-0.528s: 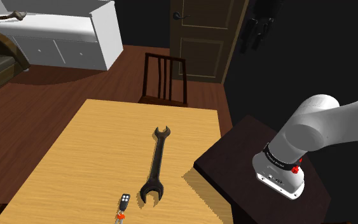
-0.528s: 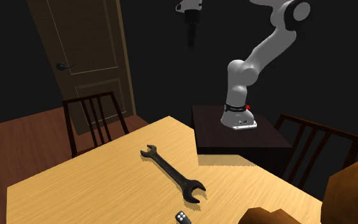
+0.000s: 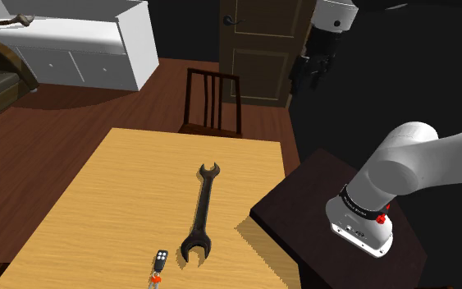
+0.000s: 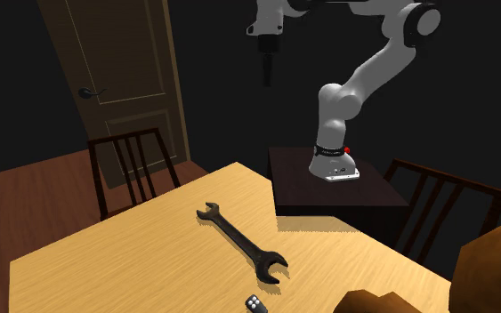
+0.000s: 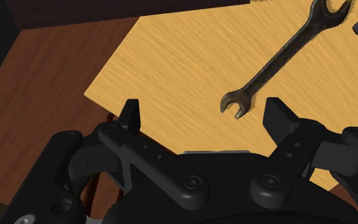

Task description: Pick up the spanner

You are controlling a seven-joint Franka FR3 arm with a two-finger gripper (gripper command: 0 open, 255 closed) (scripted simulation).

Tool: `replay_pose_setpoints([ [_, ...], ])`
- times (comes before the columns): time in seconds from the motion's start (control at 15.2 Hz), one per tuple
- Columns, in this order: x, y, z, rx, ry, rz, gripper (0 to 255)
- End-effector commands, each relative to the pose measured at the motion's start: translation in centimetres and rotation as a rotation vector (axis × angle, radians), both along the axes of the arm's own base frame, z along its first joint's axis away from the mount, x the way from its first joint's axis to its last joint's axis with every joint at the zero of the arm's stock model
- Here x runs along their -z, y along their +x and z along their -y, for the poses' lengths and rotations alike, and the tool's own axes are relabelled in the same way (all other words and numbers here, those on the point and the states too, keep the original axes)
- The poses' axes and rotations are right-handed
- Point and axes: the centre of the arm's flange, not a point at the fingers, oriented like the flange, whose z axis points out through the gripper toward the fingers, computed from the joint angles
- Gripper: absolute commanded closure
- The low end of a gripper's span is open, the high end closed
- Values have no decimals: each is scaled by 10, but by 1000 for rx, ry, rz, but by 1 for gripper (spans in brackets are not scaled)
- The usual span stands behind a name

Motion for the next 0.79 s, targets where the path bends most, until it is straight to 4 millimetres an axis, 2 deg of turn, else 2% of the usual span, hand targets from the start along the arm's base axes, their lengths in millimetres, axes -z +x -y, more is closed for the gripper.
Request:
replay_pose_setpoints([
  [0.0,18,-3,-16,43,-2,4,0],
  [0.73,129,9,-112,239,-22,-4,0],
])
